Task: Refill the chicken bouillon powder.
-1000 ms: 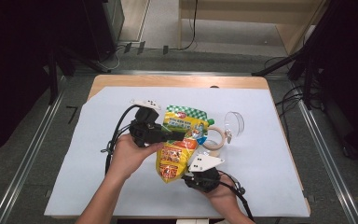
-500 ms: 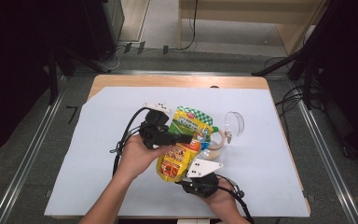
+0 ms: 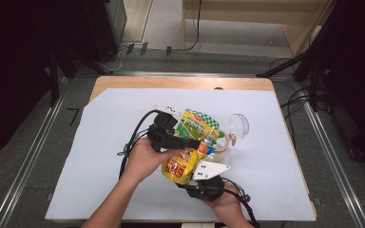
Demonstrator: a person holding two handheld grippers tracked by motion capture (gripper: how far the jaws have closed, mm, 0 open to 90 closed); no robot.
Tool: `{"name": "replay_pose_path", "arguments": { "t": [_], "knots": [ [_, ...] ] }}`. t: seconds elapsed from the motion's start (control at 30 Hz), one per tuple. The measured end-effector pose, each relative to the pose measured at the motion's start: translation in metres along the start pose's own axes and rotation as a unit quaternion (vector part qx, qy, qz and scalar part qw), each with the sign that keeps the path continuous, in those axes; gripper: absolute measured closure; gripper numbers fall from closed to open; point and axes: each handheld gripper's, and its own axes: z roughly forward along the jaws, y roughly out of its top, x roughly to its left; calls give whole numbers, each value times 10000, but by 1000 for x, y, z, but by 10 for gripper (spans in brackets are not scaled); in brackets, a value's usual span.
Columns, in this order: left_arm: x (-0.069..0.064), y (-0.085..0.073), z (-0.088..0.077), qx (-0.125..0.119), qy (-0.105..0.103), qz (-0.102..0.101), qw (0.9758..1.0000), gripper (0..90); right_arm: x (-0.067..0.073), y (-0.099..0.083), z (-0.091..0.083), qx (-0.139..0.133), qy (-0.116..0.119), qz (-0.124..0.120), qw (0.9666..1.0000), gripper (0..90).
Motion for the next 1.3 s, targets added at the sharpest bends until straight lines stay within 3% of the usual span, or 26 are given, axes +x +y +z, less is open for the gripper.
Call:
{"name": "replay_pose_path", "arguments": {
  "t": [0.13,0.27,0.57,0.83,1.0,1.1,1.17,1.3],
  "knots": [
    [-1,0,3,51,28,-40,10000,588,-2,1,-2,-76,100,121,9998,745],
    [-3,1,4,122,121,-3,9999,570,-3,2,-2,-121,164,186,9996,743],
    [-1,3,3,192,205,-125,9995,530,-6,5,-1,-215,354,446,9981,741],
    [-3,18,3,450,502,-330,9972,587,-8,19,3,-141,415,335,9985,727],
    [0,31,7,692,395,-435,9959,666,-3,30,7,-4,341,-67,9994,707],
    [1,34,7,653,350,-465,9962,670,-3,35,8,-18,402,-34,9992,706],
    [1,37,5,581,427,-550,9959,657,-5,39,10,-26,392,-60,9992,705],
    [-1,39,3,419,435,-471,9971,653,-8,45,16,-87,358,-111,9993,700]
  ]
}}
